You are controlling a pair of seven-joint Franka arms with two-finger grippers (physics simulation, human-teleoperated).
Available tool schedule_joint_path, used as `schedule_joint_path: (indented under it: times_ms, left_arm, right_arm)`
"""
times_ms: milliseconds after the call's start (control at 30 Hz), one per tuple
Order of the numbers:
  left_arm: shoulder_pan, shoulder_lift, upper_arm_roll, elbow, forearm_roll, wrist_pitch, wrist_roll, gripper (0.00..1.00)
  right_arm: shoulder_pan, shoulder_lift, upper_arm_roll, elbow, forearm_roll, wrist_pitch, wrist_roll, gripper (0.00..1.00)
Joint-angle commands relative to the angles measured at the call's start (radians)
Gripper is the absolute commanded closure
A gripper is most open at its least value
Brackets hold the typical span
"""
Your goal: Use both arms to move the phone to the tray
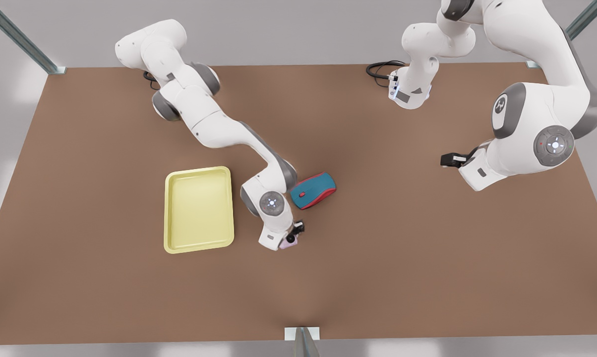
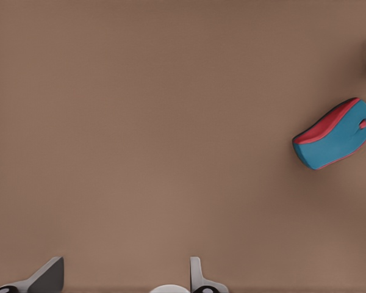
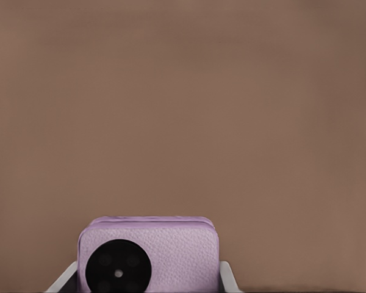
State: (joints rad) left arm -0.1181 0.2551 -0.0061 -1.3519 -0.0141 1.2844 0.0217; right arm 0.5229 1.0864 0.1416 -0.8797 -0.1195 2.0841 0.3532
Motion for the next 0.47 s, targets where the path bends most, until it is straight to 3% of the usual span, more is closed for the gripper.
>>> schedule_joint_path:
  times_ms: [0,167,267,433]
  left_arm:
    - [0.0,-0.002,0.0,0.0,0.01,-0.002,0.004,0.0]
    - [0.0,0.001,0.0,0.0,0.011,0.0,0.003,0.0]
    - [0.0,0.007,0.0,0.0,0.013,0.0,0.004,0.0]
    - [0.003,0.043,0.023,0.031,0.026,0.001,0.009,0.0]
  right_arm:
    - [-0.066,-0.118,0.0,-0.106,0.0,-0.064,-0.011,0.17]
    - [-0.274,-0.529,0.032,-0.768,0.008,0.134,-0.175,0.17]
    - [-0.311,-0.737,0.03,-1.124,0.008,0.312,-0.223,0.17]
    - [-0.34,-0.714,0.024,-1.059,0.004,0.275,-0.235,0.14]
